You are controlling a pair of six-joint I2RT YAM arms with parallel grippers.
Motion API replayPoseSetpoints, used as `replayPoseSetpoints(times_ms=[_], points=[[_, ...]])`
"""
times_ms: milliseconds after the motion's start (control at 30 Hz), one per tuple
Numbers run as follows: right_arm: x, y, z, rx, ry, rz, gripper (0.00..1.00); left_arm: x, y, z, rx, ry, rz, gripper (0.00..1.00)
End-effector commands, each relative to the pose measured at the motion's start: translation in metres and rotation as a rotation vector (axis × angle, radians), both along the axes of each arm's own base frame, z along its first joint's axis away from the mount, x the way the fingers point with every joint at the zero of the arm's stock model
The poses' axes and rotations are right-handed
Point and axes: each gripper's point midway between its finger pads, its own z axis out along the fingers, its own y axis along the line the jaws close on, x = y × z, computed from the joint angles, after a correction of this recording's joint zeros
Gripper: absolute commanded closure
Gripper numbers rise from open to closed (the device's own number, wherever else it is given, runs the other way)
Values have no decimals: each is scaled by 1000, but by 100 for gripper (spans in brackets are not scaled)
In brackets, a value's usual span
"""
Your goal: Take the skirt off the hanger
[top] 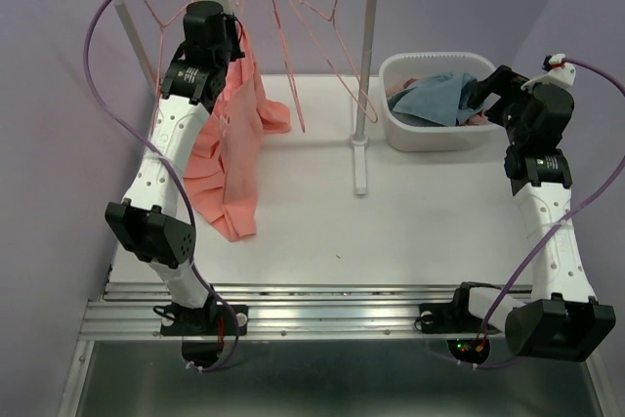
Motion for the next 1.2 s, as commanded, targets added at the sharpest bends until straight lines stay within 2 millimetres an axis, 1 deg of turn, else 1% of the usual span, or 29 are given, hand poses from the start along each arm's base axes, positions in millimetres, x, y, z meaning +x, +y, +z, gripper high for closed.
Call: replayPoseSetpoints(times_ms=[0,33,233,367,467,500,600,700,733,767,800,1000,1067,1167], points=[[-2,3,12,-13,-37,9,0,-3,8,38,-3,-81,16,88],[-1,3,11,-13,-37,9,0,-3,8,39,-5,-84,24,100],[1,3,8,-12,-30,14,0,-13,21,52,-3,-123,80,100],[3,5,6,-11,-27,24,0,-18,24,64,6,-158,85,100],[4,6,4,-8,-24,30,0,-26,26,80,-4,-190,85,100],[4,6,4,-8,-24,30,0,-31,27,91,13,-213,79,100],[4,7,5,-8,-26,36,0,-39,29,107,7,-246,71,100],[3,9,7,-8,-33,49,0,-54,27,123,2,-283,36,100],[3,10,7,-6,-35,53,0,-57,27,125,1,-289,30,100],[4,11,7,-5,-38,57,0,-57,23,123,7,-291,5,100],[3,13,7,-1,-40,66,0,-64,23,130,6,-314,-3,100],[9,17,-2,5,-21,97,0,-77,22,138,10,-348,-27,100],[10,17,-3,1,-16,96,0,-79,21,136,8,-342,-36,100],[12,17,-7,0,-5,99,0,-82,17,127,1,-325,-63,100]])
